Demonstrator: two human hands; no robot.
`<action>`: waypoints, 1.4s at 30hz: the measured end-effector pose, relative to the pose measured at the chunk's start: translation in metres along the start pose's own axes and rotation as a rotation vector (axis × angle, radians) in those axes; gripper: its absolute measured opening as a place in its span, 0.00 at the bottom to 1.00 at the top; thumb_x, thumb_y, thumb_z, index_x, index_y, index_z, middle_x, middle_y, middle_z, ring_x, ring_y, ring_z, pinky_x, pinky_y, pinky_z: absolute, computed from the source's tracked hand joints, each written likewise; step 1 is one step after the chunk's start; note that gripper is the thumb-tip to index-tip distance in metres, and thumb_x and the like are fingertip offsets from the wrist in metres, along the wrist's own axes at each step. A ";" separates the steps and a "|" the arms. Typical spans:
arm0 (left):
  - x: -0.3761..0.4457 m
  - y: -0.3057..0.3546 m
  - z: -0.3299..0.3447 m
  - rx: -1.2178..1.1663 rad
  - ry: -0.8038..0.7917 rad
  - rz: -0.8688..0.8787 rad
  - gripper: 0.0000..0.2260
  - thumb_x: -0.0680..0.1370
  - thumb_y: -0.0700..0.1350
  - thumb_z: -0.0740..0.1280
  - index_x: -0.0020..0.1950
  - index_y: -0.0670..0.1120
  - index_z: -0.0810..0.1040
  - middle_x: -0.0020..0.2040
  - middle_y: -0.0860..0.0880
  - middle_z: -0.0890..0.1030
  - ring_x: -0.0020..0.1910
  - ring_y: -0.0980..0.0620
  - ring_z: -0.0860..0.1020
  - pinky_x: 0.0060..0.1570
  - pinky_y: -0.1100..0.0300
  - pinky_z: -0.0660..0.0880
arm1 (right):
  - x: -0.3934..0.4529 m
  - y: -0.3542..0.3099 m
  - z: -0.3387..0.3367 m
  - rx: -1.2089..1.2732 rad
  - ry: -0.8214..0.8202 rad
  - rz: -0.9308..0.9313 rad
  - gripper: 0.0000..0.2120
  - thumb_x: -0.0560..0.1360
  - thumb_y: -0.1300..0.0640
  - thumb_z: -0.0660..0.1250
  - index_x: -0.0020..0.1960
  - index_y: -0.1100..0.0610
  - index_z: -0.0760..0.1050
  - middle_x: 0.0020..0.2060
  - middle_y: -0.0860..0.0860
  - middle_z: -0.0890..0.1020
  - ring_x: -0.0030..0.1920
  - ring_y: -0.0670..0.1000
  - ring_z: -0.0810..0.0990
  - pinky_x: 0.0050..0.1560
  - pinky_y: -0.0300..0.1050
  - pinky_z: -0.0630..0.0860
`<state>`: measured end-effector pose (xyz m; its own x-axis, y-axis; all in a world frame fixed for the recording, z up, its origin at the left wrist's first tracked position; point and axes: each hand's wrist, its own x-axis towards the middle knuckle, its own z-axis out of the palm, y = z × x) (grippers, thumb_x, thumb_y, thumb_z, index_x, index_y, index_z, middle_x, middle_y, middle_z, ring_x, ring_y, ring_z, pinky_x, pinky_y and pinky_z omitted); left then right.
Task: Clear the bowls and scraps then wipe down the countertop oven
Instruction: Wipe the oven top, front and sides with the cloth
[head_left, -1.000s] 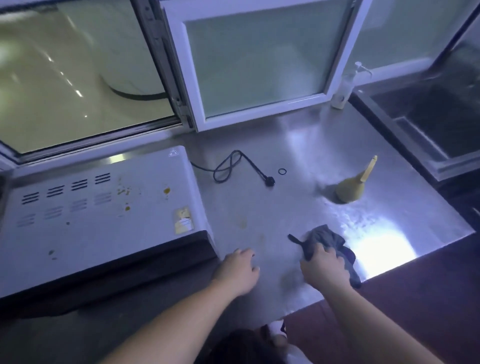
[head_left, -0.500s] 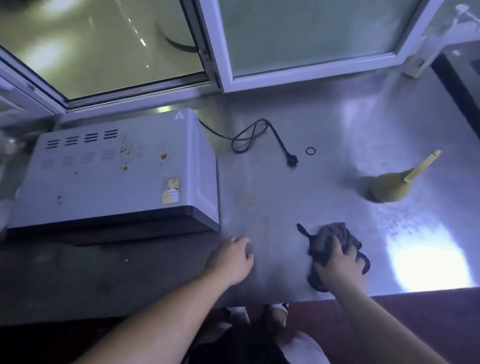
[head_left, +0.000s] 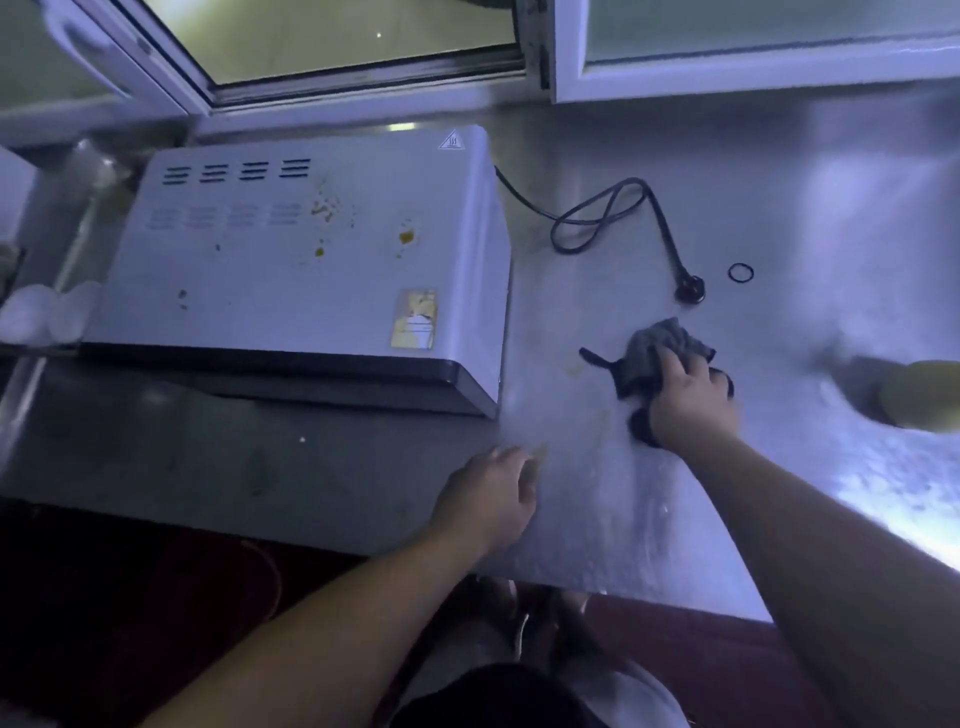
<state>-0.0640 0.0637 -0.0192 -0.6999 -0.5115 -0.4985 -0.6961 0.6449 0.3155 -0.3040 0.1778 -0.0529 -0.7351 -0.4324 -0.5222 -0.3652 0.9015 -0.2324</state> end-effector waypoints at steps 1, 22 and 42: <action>0.000 -0.004 0.002 -0.019 0.007 -0.002 0.14 0.79 0.53 0.61 0.64 0.54 0.75 0.61 0.53 0.78 0.59 0.47 0.78 0.57 0.50 0.77 | 0.013 -0.011 -0.002 -0.007 0.001 -0.019 0.32 0.79 0.58 0.58 0.81 0.44 0.53 0.76 0.56 0.61 0.73 0.63 0.62 0.71 0.61 0.65; -0.013 -0.042 0.011 -0.114 0.116 -0.020 0.13 0.78 0.47 0.64 0.62 0.54 0.77 0.57 0.56 0.81 0.56 0.52 0.78 0.52 0.56 0.76 | -0.065 -0.004 0.103 -0.315 -0.213 -0.944 0.30 0.68 0.51 0.58 0.69 0.44 0.78 0.70 0.45 0.78 0.74 0.56 0.73 0.74 0.57 0.65; -0.035 -0.044 0.026 -0.044 0.154 -0.082 0.11 0.77 0.48 0.64 0.59 0.55 0.77 0.55 0.56 0.81 0.54 0.51 0.79 0.52 0.55 0.76 | -0.076 0.000 0.112 -0.095 -0.102 -0.655 0.30 0.69 0.52 0.59 0.70 0.49 0.78 0.70 0.52 0.78 0.72 0.62 0.72 0.72 0.62 0.66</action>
<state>-0.0046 0.0676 -0.0365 -0.6546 -0.6441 -0.3958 -0.7556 0.5740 0.3156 -0.1844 0.2131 -0.1050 -0.2885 -0.8814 -0.3740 -0.7697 0.4459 -0.4569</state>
